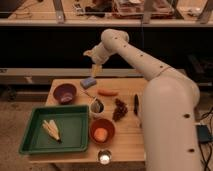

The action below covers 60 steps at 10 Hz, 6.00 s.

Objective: Wipe table surface with sponge

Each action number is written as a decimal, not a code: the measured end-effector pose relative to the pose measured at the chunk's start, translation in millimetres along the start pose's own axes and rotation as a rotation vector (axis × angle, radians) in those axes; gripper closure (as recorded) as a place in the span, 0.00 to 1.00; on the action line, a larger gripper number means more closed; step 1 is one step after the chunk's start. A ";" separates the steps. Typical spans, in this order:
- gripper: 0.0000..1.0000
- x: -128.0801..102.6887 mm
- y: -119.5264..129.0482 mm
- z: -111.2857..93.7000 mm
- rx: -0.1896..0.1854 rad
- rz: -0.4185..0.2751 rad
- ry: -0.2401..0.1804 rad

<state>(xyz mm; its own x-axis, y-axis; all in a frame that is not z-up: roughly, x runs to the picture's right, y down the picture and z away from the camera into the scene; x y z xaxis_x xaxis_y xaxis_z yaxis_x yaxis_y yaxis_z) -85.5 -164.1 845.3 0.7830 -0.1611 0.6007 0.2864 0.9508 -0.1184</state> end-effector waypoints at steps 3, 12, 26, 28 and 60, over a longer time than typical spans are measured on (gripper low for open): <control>0.20 36.1 -41.3 30.8 -0.003 -0.050 0.040; 0.20 34.7 -4.5 49.9 -0.070 -0.149 0.121; 0.20 34.5 11.5 130.4 -0.164 -0.217 0.201; 0.20 31.9 14.6 138.9 -0.174 -0.223 0.201; 0.20 54.0 61.6 202.9 -0.218 -0.118 0.177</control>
<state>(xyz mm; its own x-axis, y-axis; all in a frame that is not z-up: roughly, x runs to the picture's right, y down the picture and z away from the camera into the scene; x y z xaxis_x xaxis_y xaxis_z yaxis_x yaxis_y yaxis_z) -137.6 -60.5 1030.9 0.8156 -0.3291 0.4759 0.4783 0.8463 -0.2345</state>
